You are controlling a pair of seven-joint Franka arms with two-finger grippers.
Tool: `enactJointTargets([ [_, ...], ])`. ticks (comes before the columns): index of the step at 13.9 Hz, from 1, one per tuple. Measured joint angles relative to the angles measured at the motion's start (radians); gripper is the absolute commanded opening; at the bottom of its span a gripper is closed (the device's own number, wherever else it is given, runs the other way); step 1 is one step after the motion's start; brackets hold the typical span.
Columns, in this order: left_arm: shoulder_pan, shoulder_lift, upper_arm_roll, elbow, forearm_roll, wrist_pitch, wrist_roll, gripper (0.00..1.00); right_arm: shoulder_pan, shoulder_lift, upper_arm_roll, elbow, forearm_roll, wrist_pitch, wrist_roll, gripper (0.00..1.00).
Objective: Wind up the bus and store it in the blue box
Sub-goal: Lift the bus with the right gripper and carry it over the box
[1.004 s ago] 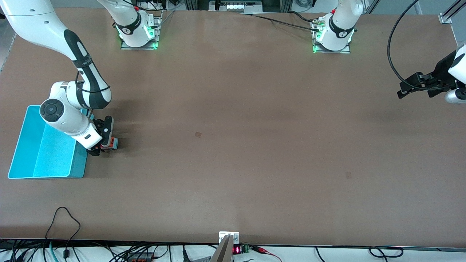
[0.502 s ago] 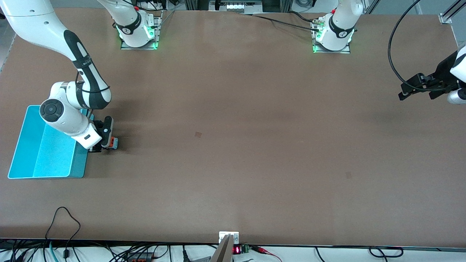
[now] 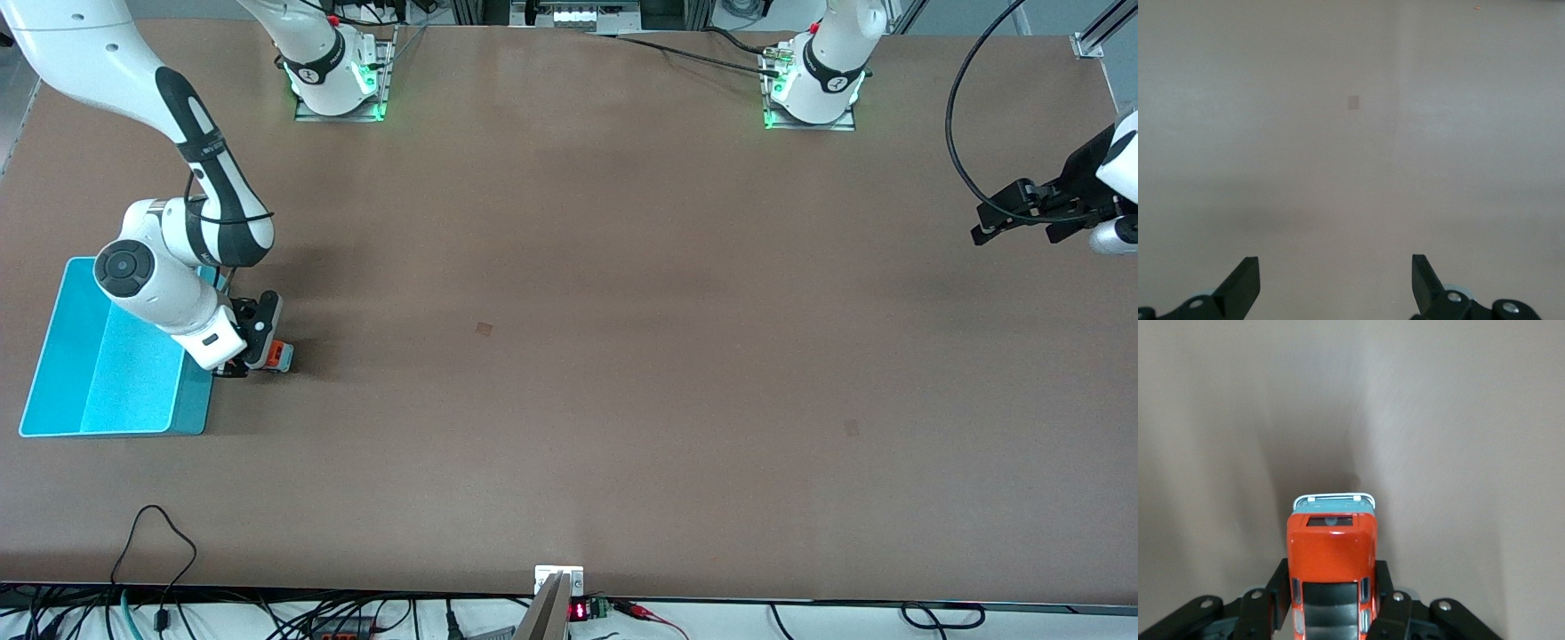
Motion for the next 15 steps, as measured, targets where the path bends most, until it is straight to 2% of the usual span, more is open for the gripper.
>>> enactJointTargets([
  [2,-0.001,0.0,0.0,0.0,0.0,0.0,0.0,1.0,0.011,-0.06,0.028,0.052,0.026,-0.103,0.198,0.0],
  [4,-0.001,0.0,0.0,0.0,0.0,0.0,0.0,1.0,0.009,-0.126,0.03,0.069,0.041,-0.168,0.44,0.0],
  [6,-0.002,0.0,0.0,0.0,0.0,0.001,0.0,1.0,0.002,-0.173,0.019,0.07,0.042,-0.214,0.654,0.0],
  [8,-0.002,0.0,0.0,0.0,0.0,0.0,0.0,1.0,-0.002,-0.191,-0.017,0.07,0.043,-0.24,0.796,0.0],
  [10,-0.003,0.0,0.0,0.0,0.0,-0.001,0.0,1.0,-0.021,-0.188,-0.079,0.069,0.043,-0.246,0.868,0.0],
  [15,-0.004,0.0,0.0,0.0,0.0,-0.002,0.0,1.0,-0.093,-0.141,-0.173,0.073,0.044,-0.243,0.9,0.0],
])
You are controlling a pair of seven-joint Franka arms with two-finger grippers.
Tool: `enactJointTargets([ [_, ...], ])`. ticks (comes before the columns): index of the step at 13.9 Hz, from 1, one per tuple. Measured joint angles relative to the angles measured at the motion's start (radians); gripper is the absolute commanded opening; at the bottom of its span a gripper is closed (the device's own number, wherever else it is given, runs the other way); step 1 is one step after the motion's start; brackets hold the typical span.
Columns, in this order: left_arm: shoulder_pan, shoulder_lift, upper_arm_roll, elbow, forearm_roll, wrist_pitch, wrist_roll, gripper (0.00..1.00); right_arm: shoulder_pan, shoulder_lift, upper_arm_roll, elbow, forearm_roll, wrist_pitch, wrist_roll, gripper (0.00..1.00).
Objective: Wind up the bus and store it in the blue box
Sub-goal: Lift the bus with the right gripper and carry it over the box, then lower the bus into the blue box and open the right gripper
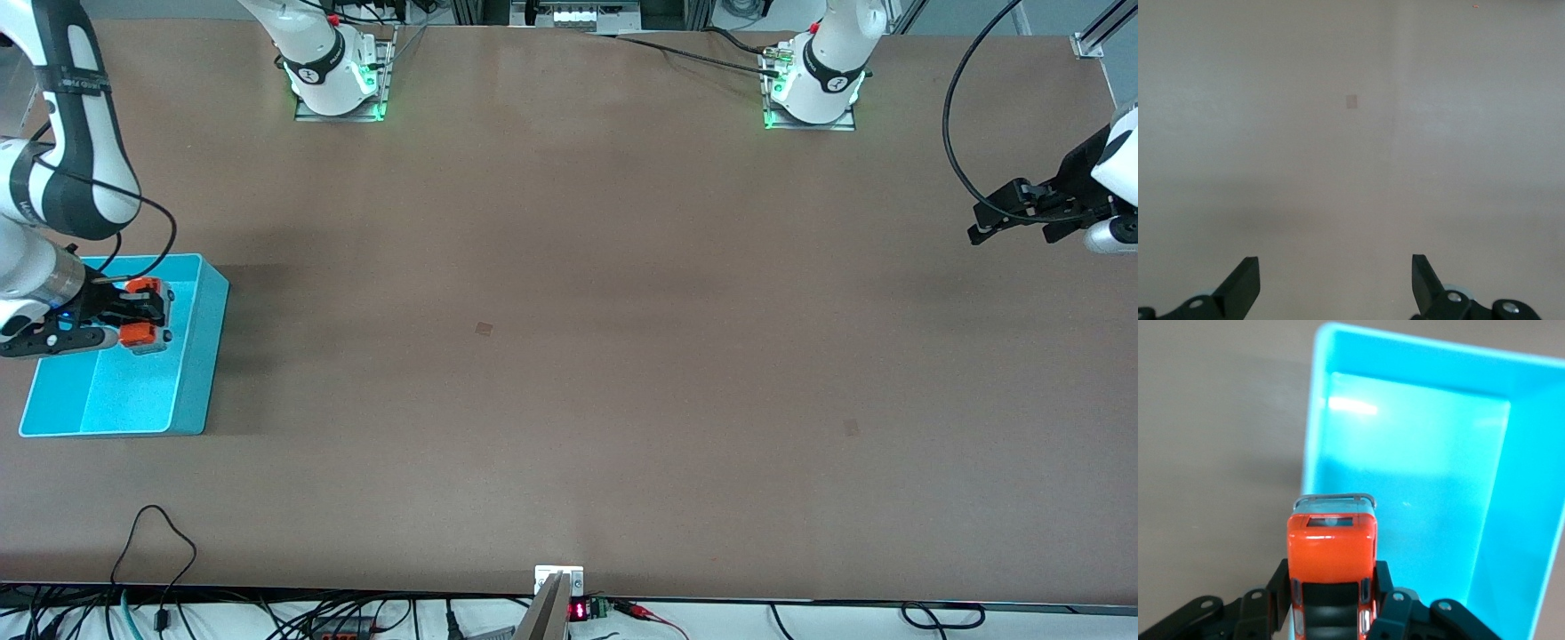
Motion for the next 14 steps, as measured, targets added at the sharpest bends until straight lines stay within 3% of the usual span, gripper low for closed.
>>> enactJointTargets([
  [9,0.003,0.003,0.004,-0.001,0.0,0.0,-0.001,1.0,-0.058,0.234,-0.081,0.09,0.025,0.077,-0.002,0.0],
  [11,0.003,0.003,0.004,-0.001,0.0,0.0,-0.001,1.0,-0.06,0.268,-0.081,0.094,0.03,0.096,-0.002,0.1],
  [12,0.003,0.003,0.004,-0.001,0.0,0.0,-0.001,1.0,-0.06,0.281,-0.081,0.095,0.031,0.113,-0.002,0.37],
  [13,0.003,0.003,0.004,-0.001,0.0,0.0,-0.001,1.0,-0.06,0.29,-0.082,0.097,0.032,0.121,-0.002,0.89],
  [14,0.003,0.003,0.004,-0.001,0.0,0.0,-0.001,1.0,-0.06,0.294,-0.081,0.098,0.032,0.126,-0.002,1.0],
])
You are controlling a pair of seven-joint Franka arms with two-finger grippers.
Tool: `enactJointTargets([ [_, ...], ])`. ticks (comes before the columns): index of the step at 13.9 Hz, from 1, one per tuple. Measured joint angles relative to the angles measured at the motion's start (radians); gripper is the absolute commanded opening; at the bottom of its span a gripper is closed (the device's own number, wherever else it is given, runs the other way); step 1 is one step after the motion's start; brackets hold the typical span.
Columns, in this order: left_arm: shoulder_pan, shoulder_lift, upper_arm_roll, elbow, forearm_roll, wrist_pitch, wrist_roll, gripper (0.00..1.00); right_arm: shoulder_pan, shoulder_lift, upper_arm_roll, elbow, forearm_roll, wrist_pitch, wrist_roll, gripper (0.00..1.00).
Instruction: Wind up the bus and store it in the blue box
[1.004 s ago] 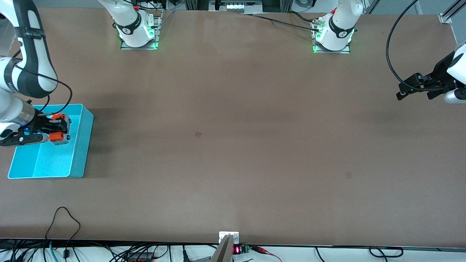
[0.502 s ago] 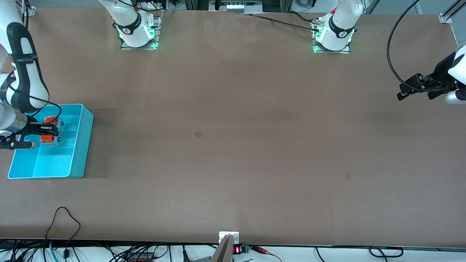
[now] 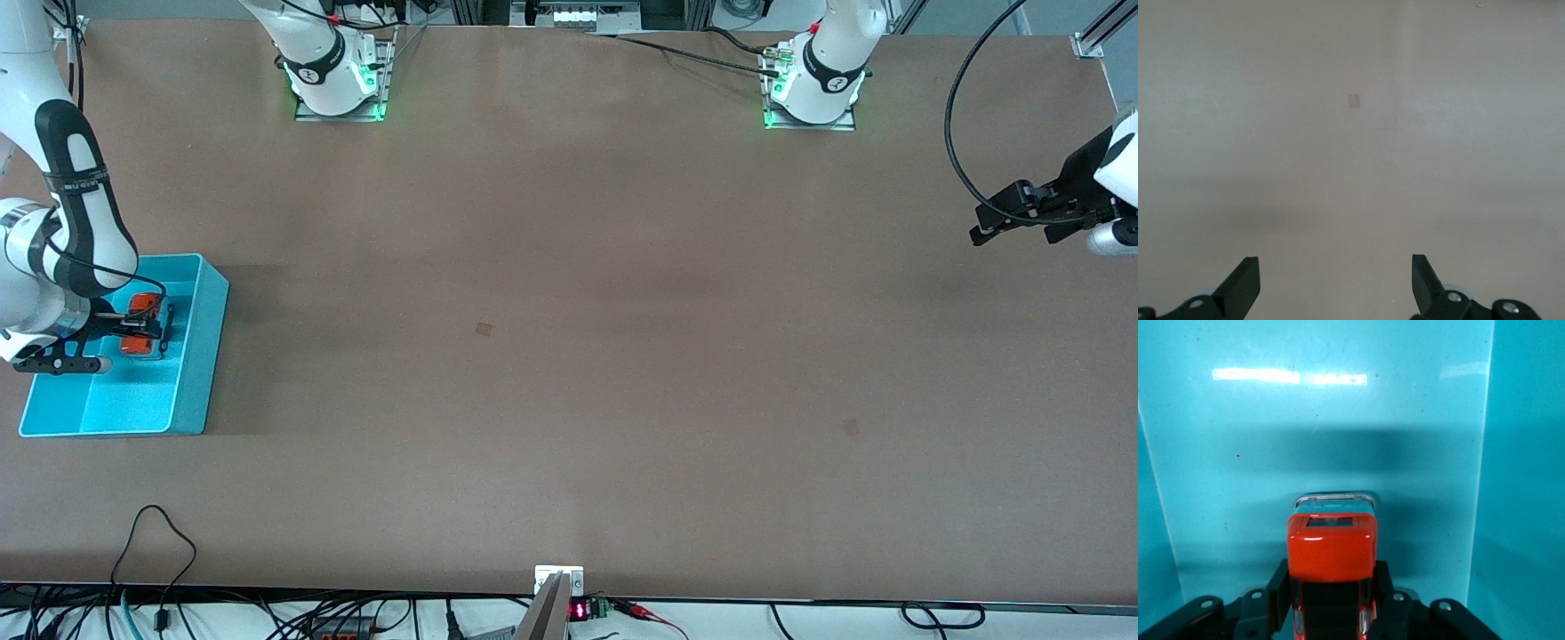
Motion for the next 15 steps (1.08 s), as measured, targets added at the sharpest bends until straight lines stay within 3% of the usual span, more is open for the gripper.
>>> enactJointTargets([
  [7,0.0,0.0,0.0,0.0,0.0,0.0,0.0,1.0,-0.003,-0.04,0.001,0.033,0.015,-0.003,0.001,1.0],
  [10,0.0,0.0,0.0,0.0,0.0,0.0,0.0,1.0,0.0,-0.172,0.027,0.052,0.021,-0.104,0.001,1.0],
  [15,0.0,0.0,0.0,0.0,0.0,0.0,0.0,1.0,0.006,-0.409,0.119,0.051,0.023,-0.306,0.007,1.0],
])
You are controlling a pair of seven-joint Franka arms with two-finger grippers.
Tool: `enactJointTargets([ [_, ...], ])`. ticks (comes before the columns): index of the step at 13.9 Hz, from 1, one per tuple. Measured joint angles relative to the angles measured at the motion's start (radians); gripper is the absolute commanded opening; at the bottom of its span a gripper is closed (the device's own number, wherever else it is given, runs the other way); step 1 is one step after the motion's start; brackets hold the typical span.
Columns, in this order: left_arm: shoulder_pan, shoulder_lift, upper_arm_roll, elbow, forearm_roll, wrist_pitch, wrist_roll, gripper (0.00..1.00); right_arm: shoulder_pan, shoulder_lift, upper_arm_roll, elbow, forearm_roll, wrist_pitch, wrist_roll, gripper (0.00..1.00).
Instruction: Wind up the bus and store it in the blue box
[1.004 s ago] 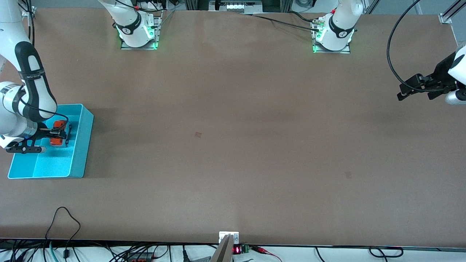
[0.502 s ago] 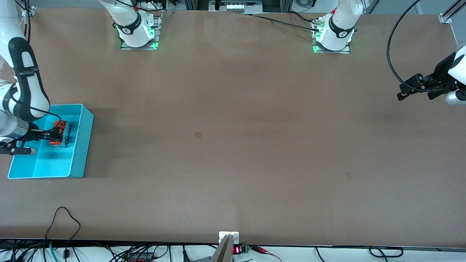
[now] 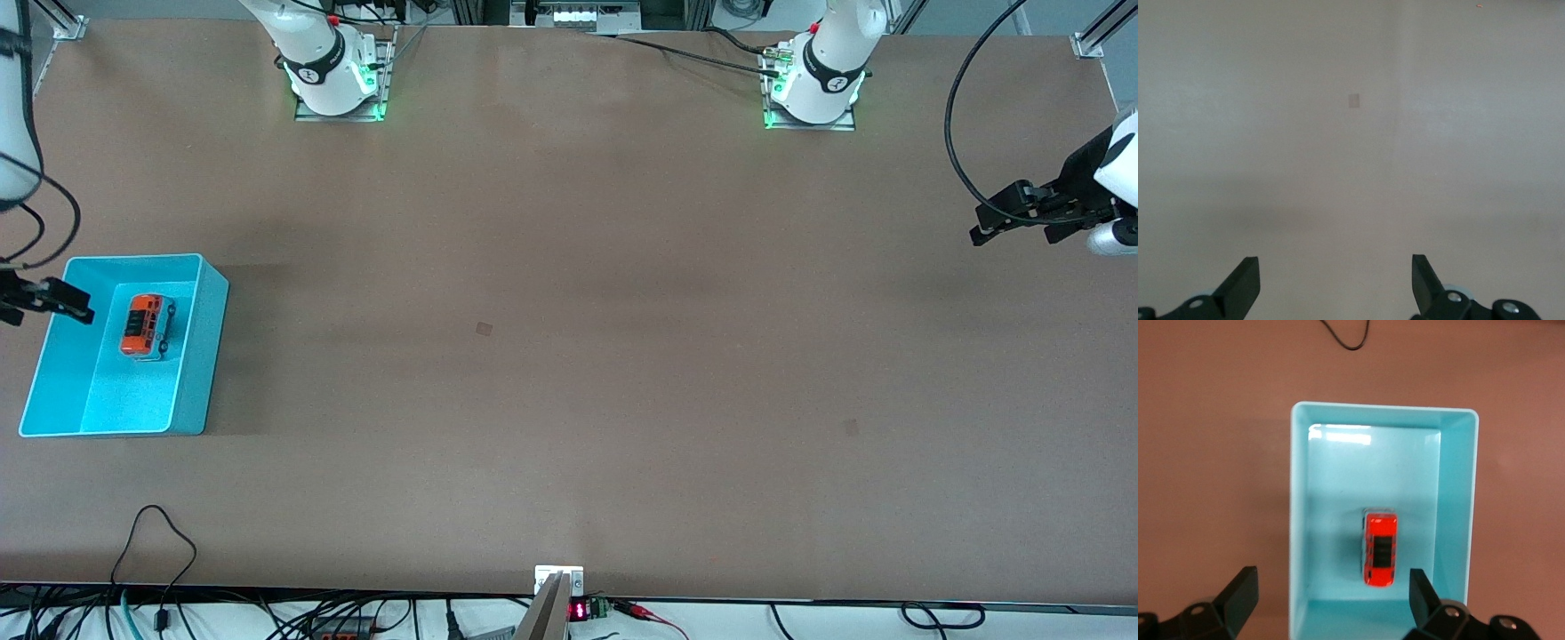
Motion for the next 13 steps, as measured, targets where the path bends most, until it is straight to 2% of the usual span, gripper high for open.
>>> enactJointTargets([
  [3,0.0,0.0,0.0,0.0,0.0,0.002,0.0,1.0,0.001,-0.083,0.07,0.022,0.007,-0.167,0.166,1.0],
  [5,0.0,0.0,0.0,0.0,0.0,0.002,0.0,1.0,0.01,-0.119,0.11,0.064,0.043,-0.284,0.301,1.0],
  [7,0.0,0.0,0.0,0.0,0.0,0.002,0.0,1.0,0.042,-0.151,0.12,0.099,0.073,-0.378,0.34,1.0],
  [8,0.0,0.0,0.0,0.0,0.0,0.002,0.0,1.0,0.073,-0.166,0.109,0.107,0.076,-0.41,0.349,1.0],
  [11,0.0,0.0,0.0,0.0,0.0,0.001,0.0,1.0,0.211,-0.18,0.002,0.108,0.076,-0.431,0.355,1.0],
  [13,0.0,0.0,0.0,0.0,0.0,0.001,0.0,1.0,0.242,-0.179,-0.019,0.108,0.076,-0.431,0.355,1.0],
])
